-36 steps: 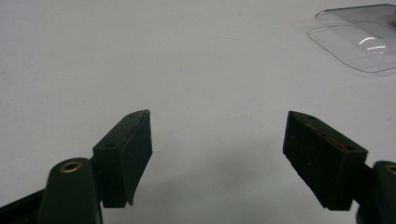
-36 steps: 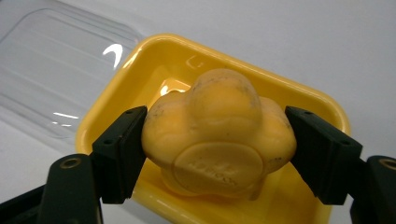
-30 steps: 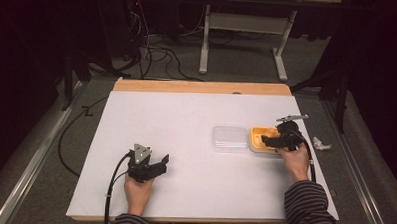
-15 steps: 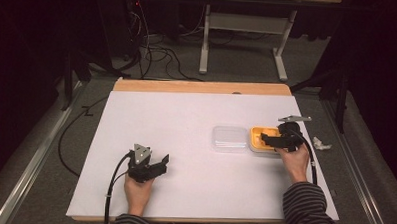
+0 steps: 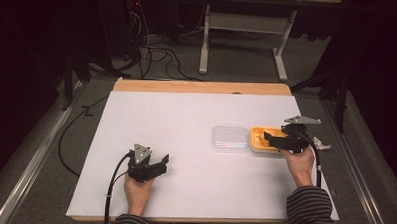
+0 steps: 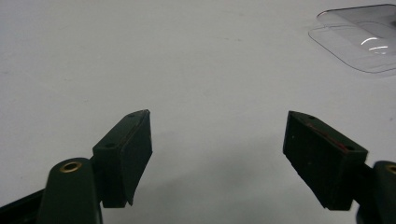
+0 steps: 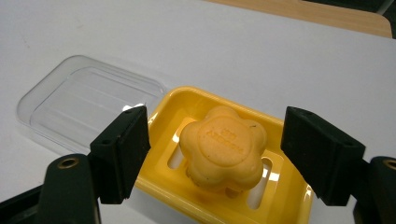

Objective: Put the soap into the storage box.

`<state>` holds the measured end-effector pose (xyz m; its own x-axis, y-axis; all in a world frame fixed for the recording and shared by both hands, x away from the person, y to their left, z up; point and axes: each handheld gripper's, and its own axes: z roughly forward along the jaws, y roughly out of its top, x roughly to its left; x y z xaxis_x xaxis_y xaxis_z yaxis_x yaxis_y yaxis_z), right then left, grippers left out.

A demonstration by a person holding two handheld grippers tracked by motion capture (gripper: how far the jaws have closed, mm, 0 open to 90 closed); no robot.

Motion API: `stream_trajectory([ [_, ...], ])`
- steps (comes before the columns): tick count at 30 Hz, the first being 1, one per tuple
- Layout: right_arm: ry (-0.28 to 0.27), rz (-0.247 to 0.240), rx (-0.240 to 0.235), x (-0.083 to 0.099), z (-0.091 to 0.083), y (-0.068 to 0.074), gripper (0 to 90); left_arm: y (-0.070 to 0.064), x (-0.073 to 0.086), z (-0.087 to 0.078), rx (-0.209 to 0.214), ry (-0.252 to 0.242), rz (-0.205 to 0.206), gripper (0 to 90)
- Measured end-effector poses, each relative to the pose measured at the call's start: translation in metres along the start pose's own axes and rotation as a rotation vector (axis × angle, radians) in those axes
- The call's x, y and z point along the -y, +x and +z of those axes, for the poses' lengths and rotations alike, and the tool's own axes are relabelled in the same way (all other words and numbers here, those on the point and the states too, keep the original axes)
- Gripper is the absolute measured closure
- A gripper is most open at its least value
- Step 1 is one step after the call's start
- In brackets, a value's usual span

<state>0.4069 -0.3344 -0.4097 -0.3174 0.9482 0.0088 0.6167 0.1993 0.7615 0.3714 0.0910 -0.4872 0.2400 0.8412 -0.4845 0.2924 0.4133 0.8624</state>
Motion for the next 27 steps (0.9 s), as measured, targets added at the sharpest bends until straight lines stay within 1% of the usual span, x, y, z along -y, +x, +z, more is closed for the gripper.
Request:
stream_trajectory([
  [3,-0.015,0.005,0.002,0.001,-0.004,0.0,23.5,0.0,0.0,-0.001,0.005,-0.001,0.003,24.4],
  [5,-0.024,0.007,0.006,0.002,-0.004,0.0,21.5,-0.001,0.0,-0.001,0.008,-0.003,0.004,24.4],
  [6,-0.031,0.018,0.008,0.002,-0.006,0.0,18.7,-0.001,0.0,-0.001,0.008,-0.003,0.004,24.3],
  [8,-0.047,0.023,0.012,0.001,-0.009,0.001,17.2,0.0,0.0,-0.001,0.007,-0.001,0.002,24.3],
  [10,-0.052,0.026,0.011,0.0,-0.011,0.002,17.1,0.0,0.0,-0.001,0.007,-0.001,0.002,24.3],
  [11,-0.08,0.016,-0.001,0.0,-0.018,0.003,19.4,-0.001,0.0,-0.001,0.008,-0.001,0.003,24.3],
  [13,-0.085,0.019,-0.004,0.001,-0.02,0.004,19.8,-0.001,0.0,-0.001,0.008,0.0,0.004,24.3],
  [14,-0.098,0.007,0.016,0.003,-0.024,0.006,20.7,0.0,0.0,0.0,0.006,0.0,0.002,24.3],
  [15,-0.098,0.007,0.016,0.003,-0.024,0.006,20.7,0.0,0.0,0.0,0.006,0.0,0.002,24.3],
  [17,-0.117,0.0,0.023,0.008,-0.029,0.006,22.3,0.0,0.0,0.0,0.005,-0.001,0.002,24.3],
  [19,-0.118,0.007,0.025,0.008,-0.03,0.006,22.5,0.0,0.0,0.0,0.005,-0.001,0.002,24.3],
  [20,-0.124,-0.002,0.023,0.009,-0.032,0.005,22.6,0.0,0.0,0.0,0.004,0.0,0.001,24.3],
  [21,-0.126,0.005,0.018,0.01,-0.034,0.005,22.6,0.0,0.0,0.0,0.003,0.0,0.003,24.3],
  [23,-0.137,0.003,0.018,0.011,-0.037,0.005,22.6,0.0,0.0,0.0,0.003,0.002,0.0,24.3],
  [24,-0.142,0.01,0.008,0.013,-0.04,0.005,22.7,0.0,0.0,0.0,0.003,0.001,0.001,24.3],
  [25,-0.142,0.01,0.008,0.013,-0.04,0.005,22.7,0.0,0.0,0.0,0.003,0.001,0.001,24.3],
  [26,-0.152,0.001,-0.005,0.014,-0.042,0.005,22.7,0.0,0.0,0.0,0.003,0.001,0.001,24.3],
  [27,-0.156,0.005,-0.005,0.015,-0.043,0.006,22.8,0.0,0.0,0.0,0.003,0.001,0.003,24.3],
])
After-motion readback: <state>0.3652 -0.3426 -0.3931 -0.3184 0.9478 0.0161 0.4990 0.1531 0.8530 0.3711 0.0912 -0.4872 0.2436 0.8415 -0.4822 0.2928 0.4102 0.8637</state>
